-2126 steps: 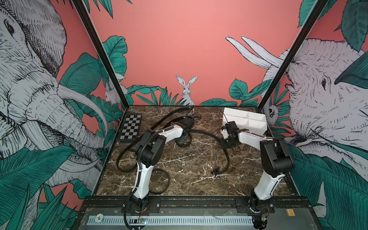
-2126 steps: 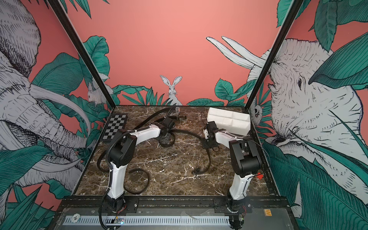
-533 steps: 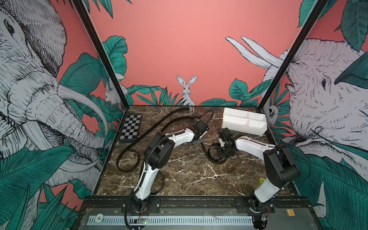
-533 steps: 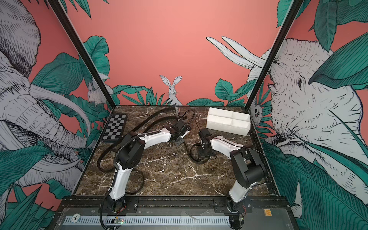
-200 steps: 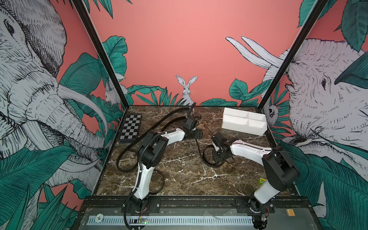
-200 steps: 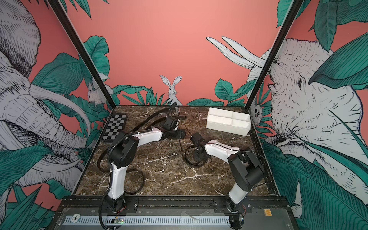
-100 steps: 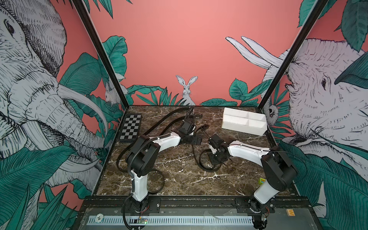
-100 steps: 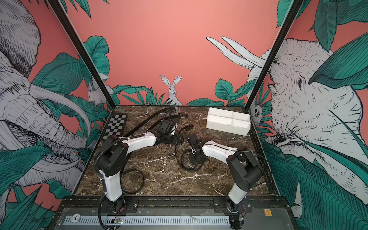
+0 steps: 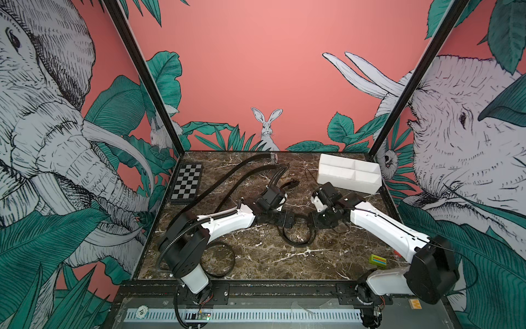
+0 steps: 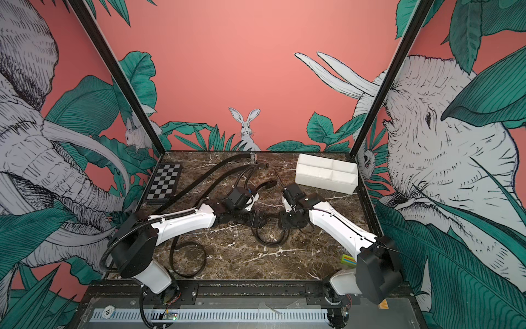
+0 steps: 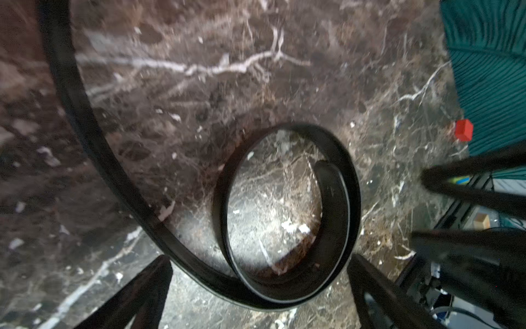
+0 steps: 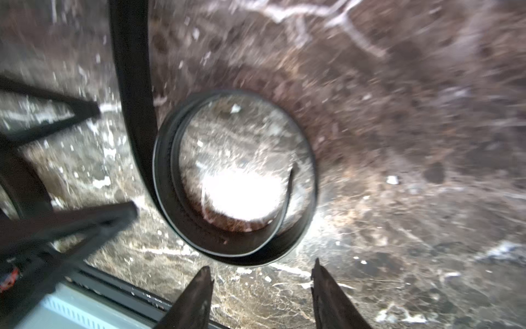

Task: Place the belts into the storage roll
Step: Roll the belt at the center of the board.

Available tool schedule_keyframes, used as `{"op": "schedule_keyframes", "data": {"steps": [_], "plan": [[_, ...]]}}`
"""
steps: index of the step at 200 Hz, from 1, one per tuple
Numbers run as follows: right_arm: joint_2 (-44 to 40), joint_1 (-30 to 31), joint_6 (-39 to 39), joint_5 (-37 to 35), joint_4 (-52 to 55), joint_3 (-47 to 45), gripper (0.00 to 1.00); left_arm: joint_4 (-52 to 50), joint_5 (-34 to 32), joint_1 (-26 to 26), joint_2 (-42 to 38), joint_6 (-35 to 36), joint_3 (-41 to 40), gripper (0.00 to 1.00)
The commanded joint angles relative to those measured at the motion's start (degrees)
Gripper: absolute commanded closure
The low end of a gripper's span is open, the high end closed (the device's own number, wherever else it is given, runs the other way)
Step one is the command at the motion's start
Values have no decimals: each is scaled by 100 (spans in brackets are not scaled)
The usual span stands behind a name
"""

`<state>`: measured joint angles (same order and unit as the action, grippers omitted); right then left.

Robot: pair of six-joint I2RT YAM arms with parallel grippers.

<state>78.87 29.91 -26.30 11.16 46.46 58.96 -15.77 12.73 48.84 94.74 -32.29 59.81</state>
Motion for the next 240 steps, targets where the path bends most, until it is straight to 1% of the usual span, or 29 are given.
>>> {"op": "schedule_keyframes", "data": {"steps": [1, 35, 60, 74, 92, 105, 111, 118, 131, 139, 184, 218, 240], "plan": [[129, -273, 103, -110, 171, 244, 42, -353, 136, 2, 153, -153, 76, 2], [399, -432, 98, -86, -73, 533, 41, -1277, -188, 77, 534, 92, 604, 4], [608, -425, 133, -112, -191, 680, 40, -1479, -154, 73, 659, 115, 654, 7], [730, -444, 117, -139, -349, 720, 40, -1565, -33, 82, 823, 191, 796, 14], [1011, -453, 75, -105, -571, 915, 39, -1869, -5, 91, 1065, 306, 1002, 27], [1233, -453, 43, -56, -714, 1147, 38, -2002, -112, 91, 1092, 393, 947, 35], [1487, -453, 16, -27, -784, 1273, 37, -2032, -174, 91, 1051, 423, 878, 38], [1656, -452, -21, -2, -856, 1412, 36, -2082, -276, 91, 985, 462, 796, 41], [1970, -453, -127, 14, -1002, 1576, 34, -2132, -468, 82, 819, 491, 617, 42], [2151, -457, -215, 22, -1116, 1854, 33, -2117, -575, 78, 708, 483, 495, 42], [2938, -395, -1005, 309, -2022, 2282, 24, -1833, -788, 1, 298, 404, -71, 43], [3530, -88, -1179, 267, -2069, 2984, 18, -1807, -817, -50, 228, 479, -180, 44], [3851, 38, -1389, 255, -2138, 3305, 15, -1785, -820, -76, 229, 520, -199, 44]]}}
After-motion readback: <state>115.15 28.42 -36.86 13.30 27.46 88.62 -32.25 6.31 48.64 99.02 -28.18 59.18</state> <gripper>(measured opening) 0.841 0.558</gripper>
